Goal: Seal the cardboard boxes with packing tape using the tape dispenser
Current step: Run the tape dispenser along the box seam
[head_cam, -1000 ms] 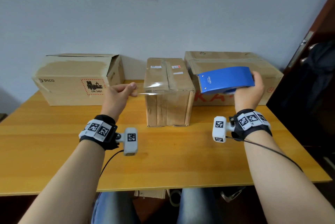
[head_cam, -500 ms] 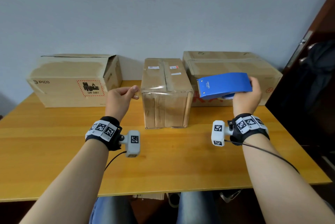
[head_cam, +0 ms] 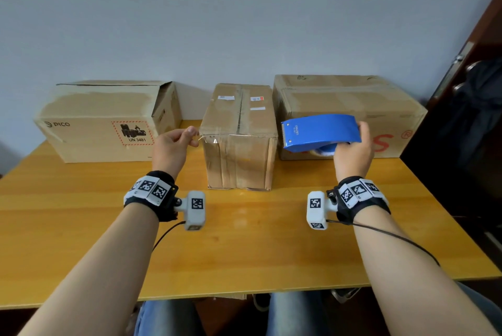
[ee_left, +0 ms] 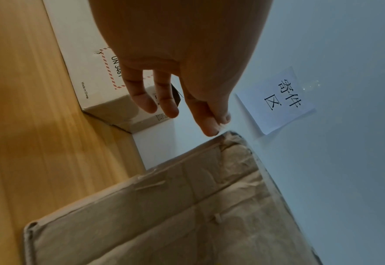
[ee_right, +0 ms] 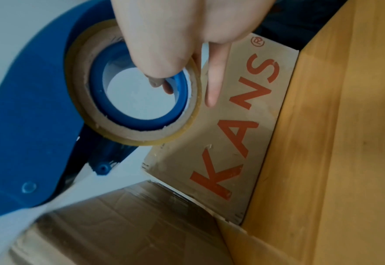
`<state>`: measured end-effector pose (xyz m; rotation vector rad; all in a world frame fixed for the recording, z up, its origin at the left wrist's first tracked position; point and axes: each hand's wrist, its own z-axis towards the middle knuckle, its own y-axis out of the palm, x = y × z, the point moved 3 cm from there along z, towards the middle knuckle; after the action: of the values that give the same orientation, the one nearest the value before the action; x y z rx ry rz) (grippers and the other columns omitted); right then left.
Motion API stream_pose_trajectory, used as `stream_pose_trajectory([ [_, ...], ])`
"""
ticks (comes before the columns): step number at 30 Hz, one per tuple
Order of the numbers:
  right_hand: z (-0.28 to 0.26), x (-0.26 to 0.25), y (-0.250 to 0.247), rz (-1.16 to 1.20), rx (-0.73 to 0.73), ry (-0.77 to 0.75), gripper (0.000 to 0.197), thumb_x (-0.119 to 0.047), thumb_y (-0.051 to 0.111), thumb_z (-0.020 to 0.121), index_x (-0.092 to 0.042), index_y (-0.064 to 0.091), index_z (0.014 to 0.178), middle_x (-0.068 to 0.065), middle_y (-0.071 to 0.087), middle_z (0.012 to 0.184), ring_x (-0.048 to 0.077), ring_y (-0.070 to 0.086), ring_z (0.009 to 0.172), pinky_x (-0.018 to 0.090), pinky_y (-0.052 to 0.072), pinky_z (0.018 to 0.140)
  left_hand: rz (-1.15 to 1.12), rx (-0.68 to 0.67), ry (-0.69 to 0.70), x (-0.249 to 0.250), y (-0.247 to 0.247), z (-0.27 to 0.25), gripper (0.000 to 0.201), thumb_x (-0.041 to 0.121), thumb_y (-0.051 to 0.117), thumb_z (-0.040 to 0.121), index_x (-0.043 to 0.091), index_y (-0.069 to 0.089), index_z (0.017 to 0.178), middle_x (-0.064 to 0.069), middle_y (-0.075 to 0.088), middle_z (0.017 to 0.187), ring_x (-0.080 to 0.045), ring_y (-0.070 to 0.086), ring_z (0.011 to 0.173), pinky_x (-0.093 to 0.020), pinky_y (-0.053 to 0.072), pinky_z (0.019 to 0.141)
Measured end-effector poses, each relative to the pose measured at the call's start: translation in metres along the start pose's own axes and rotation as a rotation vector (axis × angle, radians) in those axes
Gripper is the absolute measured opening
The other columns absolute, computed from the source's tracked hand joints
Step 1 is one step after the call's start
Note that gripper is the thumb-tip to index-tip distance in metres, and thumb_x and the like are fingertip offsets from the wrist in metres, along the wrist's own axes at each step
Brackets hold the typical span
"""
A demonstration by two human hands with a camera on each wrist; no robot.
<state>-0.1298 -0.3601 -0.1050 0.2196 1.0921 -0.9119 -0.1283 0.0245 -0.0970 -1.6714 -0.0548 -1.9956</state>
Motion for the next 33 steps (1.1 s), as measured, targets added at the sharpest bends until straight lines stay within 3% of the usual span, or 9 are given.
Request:
stream_pose_trajectory([
  [5, -0.002, -0.004, 0.011, -0.095, -0.025, -0.068, 0.027, 0.0, 0.052, 0.093, -0.012, 0.058, 0.117, -0.003, 0.058, 0.091, 0.02, 0.053, 0.078, 0.021, 0.031, 0.051, 0.056, 0.014, -0.022, -0.002, 0.004, 0.002, 0.039, 0.045, 0.054, 0.1, 0.017, 0.076, 0.083, 0.009, 0.068, 0.074, -0.012, 0.054, 0.063, -0.03, 0.046, 0.069],
  [9, -0.006, -0.005, 0.015, -0.123, -0.039, -0.076, 0.03, 0.003, 0.053, 0.092, -0.011, 0.056, 0.119, -0.004, 0.057, 0.093, 0.02, 0.054, 0.081, 0.022, 0.032, 0.054, 0.03, 0.004, -0.11, 0.0, 0.004, 0.004, 0.054, 0.041, 0.053, 0.101, 0.015, 0.045, 0.147, 0.005, 0.068, 0.104, -0.023, 0.064, 0.102, -0.039, 0.058, 0.076],
  [12, -0.009, -0.008, 0.017, -0.137, -0.059, -0.098, 0.027, 0.002, 0.055, 0.092, -0.009, 0.055, 0.117, -0.003, 0.056, 0.092, 0.021, 0.055, 0.079, 0.022, 0.033, 0.053, -0.029, -0.027, -0.202, 0.0, 0.004, 0.005, 0.066, 0.04, 0.052, 0.102, 0.014, 0.026, 0.156, -0.004, 0.06, 0.129, -0.027, 0.057, 0.118, -0.037, 0.057, 0.072],
  [15, -0.013, -0.014, 0.018, -0.158, -0.09, -0.127, 0.027, 0.001, 0.056, 0.091, -0.006, 0.055, 0.117, -0.001, 0.056, 0.093, 0.021, 0.053, 0.078, 0.025, 0.035, 0.054, -0.036, 0.003, -0.262, -0.001, 0.002, 0.006, 0.074, 0.042, 0.055, 0.099, 0.013, 0.019, 0.157, -0.013, 0.035, 0.155, -0.032, 0.046, 0.132, -0.048, 0.054, 0.093],
  [17, -0.015, -0.019, 0.018, -0.187, -0.139, -0.147, 0.027, 0.0, 0.058, 0.091, -0.006, 0.053, 0.117, 0.003, 0.057, 0.096, 0.02, 0.053, 0.079, 0.028, 0.039, 0.059, -0.019, 0.127, -0.119, 0.01, 0.0, 0.003, 0.064, 0.034, 0.061, 0.096, 0.012, 0.032, 0.149, -0.01, 0.047, 0.143, -0.025, 0.051, 0.126, -0.045, 0.048, 0.103],
  [20, -0.019, -0.027, 0.018, -0.211, -0.216, -0.17, 0.027, -0.003, 0.061, 0.091, -0.007, 0.051, 0.115, 0.001, 0.055, 0.097, 0.019, 0.053, 0.08, 0.025, 0.036, 0.052, -0.005, 0.195, 0.189, 0.045, 0.011, -0.014, 0.034, 0.011, 0.059, 0.092, 0.014, 0.054, 0.125, 0.003, 0.064, 0.11, -0.011, 0.061, 0.102, -0.027, 0.052, 0.092],
  [23, -0.02, -0.033, 0.019, -0.179, -0.288, -0.181, 0.029, -0.004, 0.062, 0.092, -0.008, 0.049, 0.117, 0.0, 0.055, 0.093, 0.02, 0.056, 0.078, 0.023, 0.036, 0.05, 0.011, -0.031, 0.373, 0.079, 0.039, -0.033, 0.025, 0.002, 0.056, 0.092, 0.019, 0.066, 0.108, 0.01, 0.072, 0.093, 0.0, 0.065, 0.09, -0.014, 0.051, 0.082],
  [27, -0.016, -0.042, 0.012, -0.09, -0.453, -0.059, 0.027, -0.012, 0.064, 0.093, -0.015, 0.049, 0.116, 0.0, 0.057, 0.096, 0.02, 0.062, 0.076, 0.028, 0.054, 0.044, 0.19, -0.325, 0.404, 0.086, 0.075, -0.045, 0.026, 0.011, 0.056, 0.095, 0.025, 0.075, 0.106, 0.011, 0.072, 0.109, -0.004, 0.064, 0.104, -0.025, 0.052, 0.093],
  [33, -0.002, -0.056, -0.007, 0.01, -0.707, 0.082, 0.058, -0.019, 0.08, 0.084, -0.025, 0.047, 0.131, -0.006, 0.048, 0.129, 0.015, 0.067, 0.092, 0.038, 0.064, 0.065, 0.362, -0.293, 0.376, 0.08, 0.083, -0.046, 0.031, 0.046, 0.053, 0.094, 0.032, 0.066, 0.118, 0.014, 0.069, 0.116, -0.012, 0.062, 0.111, -0.044, 0.047, 0.099],
])
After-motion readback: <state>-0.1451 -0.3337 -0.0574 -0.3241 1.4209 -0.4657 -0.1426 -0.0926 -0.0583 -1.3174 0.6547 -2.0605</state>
